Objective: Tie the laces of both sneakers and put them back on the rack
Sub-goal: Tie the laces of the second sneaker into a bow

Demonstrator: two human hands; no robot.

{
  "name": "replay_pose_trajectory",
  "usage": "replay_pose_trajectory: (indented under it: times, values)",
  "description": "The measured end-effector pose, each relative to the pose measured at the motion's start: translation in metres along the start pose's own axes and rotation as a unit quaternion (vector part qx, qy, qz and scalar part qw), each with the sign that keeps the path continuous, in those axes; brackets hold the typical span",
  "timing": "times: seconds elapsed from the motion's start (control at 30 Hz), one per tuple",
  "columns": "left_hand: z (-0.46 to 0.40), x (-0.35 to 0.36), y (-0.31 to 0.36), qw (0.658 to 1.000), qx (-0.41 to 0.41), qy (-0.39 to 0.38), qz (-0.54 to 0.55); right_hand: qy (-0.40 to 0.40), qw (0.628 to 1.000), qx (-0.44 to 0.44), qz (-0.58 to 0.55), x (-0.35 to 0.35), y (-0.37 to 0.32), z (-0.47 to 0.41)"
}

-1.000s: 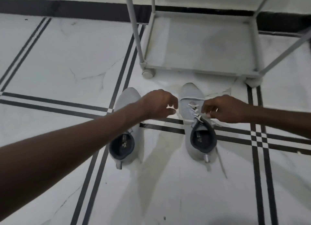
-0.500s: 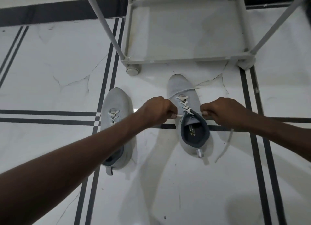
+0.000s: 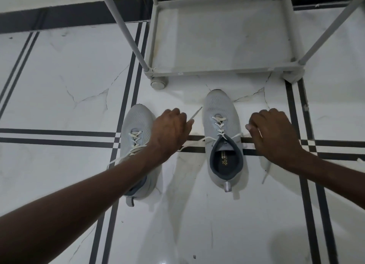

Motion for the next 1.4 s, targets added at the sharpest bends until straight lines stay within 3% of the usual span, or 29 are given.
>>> replay_pose_trajectory:
  times: [0.07, 0.13, 0.2, 0.23, 0.3, 0.4, 0.57, 0.7, 0.83, 0.97, 1.1, 1.2, 1.27, 1.37, 1.4]
  values:
    - [0.015, 0.023, -0.007, 0.986, -0.113, -0.116, 0.024, -0.055, 0.993, 0.085, -0.063, 0.009, 0.006, 0.007]
    - [0.034, 0.060, -0.003, 0.930, -0.227, -0.205, 0.202, -0.162, 0.955, 0.194, -0.156, 0.032, 0.012, 0.012]
    - [0.047, 0.088, 0.015, 0.817, -0.335, -0.210, 0.420, -0.233, 0.843, 0.364, -0.320, 0.057, 0.029, 0.013]
    - [0.044, 0.093, 0.018, 0.784, -0.361, -0.177, 0.472, -0.253, 0.777, 0.429, -0.386, 0.067, 0.032, 0.014]
    - [0.028, 0.090, 0.011, 0.773, -0.377, -0.085, 0.502, -0.268, 0.703, 0.469, -0.462, 0.074, 0.030, 0.007]
    - [0.000, 0.072, 0.001, 0.754, -0.375, 0.018, 0.538, -0.260, 0.689, 0.436, -0.518, 0.062, 0.021, -0.009]
    - [-0.038, 0.048, 0.021, 0.701, -0.301, 0.048, 0.645, -0.191, 0.768, 0.328, -0.516, 0.015, 0.009, -0.043]
    - [-0.050, 0.040, 0.048, 0.745, -0.216, -0.046, 0.630, -0.164, 0.787, 0.268, -0.531, -0.008, 0.001, -0.061]
    - [-0.056, 0.039, 0.066, 0.749, -0.156, -0.127, 0.631, -0.145, 0.821, 0.230, -0.502, -0.011, -0.002, -0.073]
    - [-0.057, 0.033, 0.057, 0.750, -0.172, -0.106, 0.630, -0.213, 0.837, 0.226, -0.451, 0.006, -0.006, -0.064]
    - [-0.052, 0.030, 0.039, 0.733, -0.187, -0.104, 0.646, -0.245, 0.893, 0.169, -0.337, 0.010, -0.016, -0.048]
    - [-0.051, 0.024, 0.032, 0.726, -0.159, -0.109, 0.660, -0.286, 0.905, 0.130, -0.286, 0.007, -0.027, -0.044]
    - [-0.056, 0.016, 0.026, 0.766, -0.110, -0.093, 0.626, -0.289, 0.918, 0.111, -0.250, 0.004, -0.031, -0.043]
    - [-0.067, -0.011, 0.025, 0.921, 0.026, -0.016, 0.388, -0.208, 0.951, 0.089, -0.209, -0.003, -0.031, -0.050]
    - [-0.067, -0.022, 0.032, 0.952, 0.066, 0.025, 0.297, -0.207, 0.943, 0.097, -0.242, 0.001, -0.030, -0.053]
Point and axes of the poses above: each hand's wrist, its own z-axis away from the middle knuckle, its own x-axis out of the palm, y = z × x, the point moved 10 cm from there along -z, towards the middle knuckle, and after that the axes turned 15 degrees about x, right-handed, at the moved point
